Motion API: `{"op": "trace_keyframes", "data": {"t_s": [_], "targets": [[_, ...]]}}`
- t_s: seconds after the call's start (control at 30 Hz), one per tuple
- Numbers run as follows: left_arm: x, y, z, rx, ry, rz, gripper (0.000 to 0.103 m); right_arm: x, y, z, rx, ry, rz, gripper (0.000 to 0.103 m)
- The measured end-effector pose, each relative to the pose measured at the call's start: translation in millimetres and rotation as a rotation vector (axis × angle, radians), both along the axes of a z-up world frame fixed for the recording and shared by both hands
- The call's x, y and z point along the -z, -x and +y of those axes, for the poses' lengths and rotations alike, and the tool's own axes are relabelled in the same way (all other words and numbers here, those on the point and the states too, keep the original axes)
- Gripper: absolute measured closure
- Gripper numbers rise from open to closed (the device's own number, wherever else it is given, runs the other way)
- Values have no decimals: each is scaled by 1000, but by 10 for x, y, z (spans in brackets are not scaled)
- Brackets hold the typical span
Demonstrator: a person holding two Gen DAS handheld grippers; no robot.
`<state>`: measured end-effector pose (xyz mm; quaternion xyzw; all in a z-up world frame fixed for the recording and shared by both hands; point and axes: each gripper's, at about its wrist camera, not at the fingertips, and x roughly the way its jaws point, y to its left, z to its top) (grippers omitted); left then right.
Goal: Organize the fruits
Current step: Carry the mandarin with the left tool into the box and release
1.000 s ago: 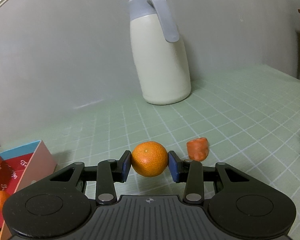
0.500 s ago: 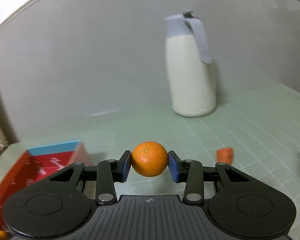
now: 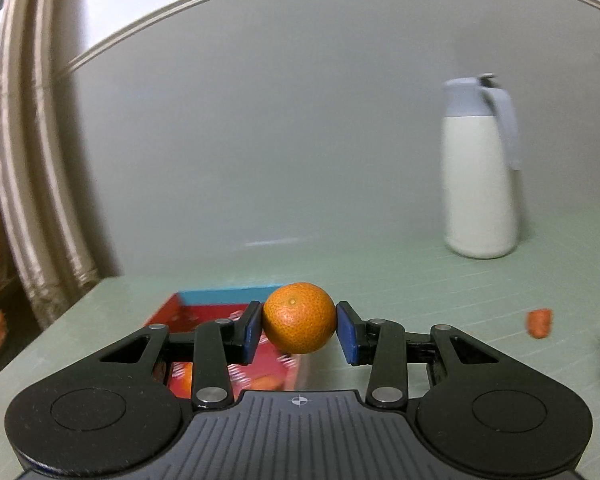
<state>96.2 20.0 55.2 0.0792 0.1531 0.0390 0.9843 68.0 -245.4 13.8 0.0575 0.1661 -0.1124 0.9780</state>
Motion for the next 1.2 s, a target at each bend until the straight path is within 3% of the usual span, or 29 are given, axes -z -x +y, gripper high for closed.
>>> {"op": "trace_keyframes", "data": {"t_s": [0.53,0.67,0.83,1.2], "targets": [[214,-97,725,-150,53,119,63,-38,-111,738,-291,0,-12,1],[273,-117,811,-174,85,157,63,-44,-148,837,-326,0,-8,0],[285,-98,845,-197,65,152,63,-39,-160,915,-350,4,-4,0],[243,2,974,-222,99,143,62,-3,-195,1019,-369,3,7,0]]}}
